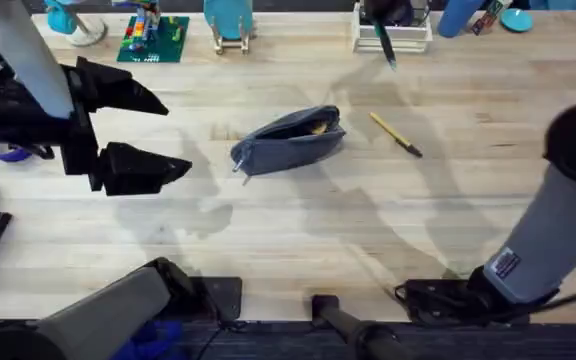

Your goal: Unzip the bag, pick up the pens from the table one at a time and place them inside, then zip the bag closed.

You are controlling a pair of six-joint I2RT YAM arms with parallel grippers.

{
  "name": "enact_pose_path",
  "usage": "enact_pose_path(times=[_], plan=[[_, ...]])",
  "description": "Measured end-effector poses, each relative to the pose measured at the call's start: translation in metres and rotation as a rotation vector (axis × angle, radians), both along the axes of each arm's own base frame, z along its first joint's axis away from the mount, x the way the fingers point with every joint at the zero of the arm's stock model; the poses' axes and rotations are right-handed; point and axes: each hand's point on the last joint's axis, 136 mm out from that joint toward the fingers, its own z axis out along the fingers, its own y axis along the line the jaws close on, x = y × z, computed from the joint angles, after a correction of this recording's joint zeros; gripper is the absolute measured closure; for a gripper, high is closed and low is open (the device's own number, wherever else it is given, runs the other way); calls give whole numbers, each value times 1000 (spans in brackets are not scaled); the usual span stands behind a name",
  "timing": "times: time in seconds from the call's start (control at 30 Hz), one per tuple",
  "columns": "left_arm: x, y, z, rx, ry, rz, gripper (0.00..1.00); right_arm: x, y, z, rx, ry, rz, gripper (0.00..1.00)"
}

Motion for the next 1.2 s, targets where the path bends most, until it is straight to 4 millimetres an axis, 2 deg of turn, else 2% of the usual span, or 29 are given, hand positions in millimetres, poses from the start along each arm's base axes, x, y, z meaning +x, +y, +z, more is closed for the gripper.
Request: enact_pose_path(times=[0.23,0.57,0.77,0.87,0.9,1.0,1.2], plan=[[0,0,0,0,0,0,6,-23,-9,-6,-38,35,75,968],[0,0,0,0,0,0,5,-48,-17,-47,-93,185,129,967],[0,0,0,0,0,0,5,-68,-21,-54,-96,213,202,966],[0,0,0,0,0,0,6,-60,-9,-59,-57,160,297,967],[0,0,0,0,0,0,6,-51,7,-64,-25,96,419,967],[0,0,0,0,0,0,6,-46,24,-66,-3,24,574,967],[0,0,0,1,-1,0,6,-49,48,-64,3,-102,888,967]])
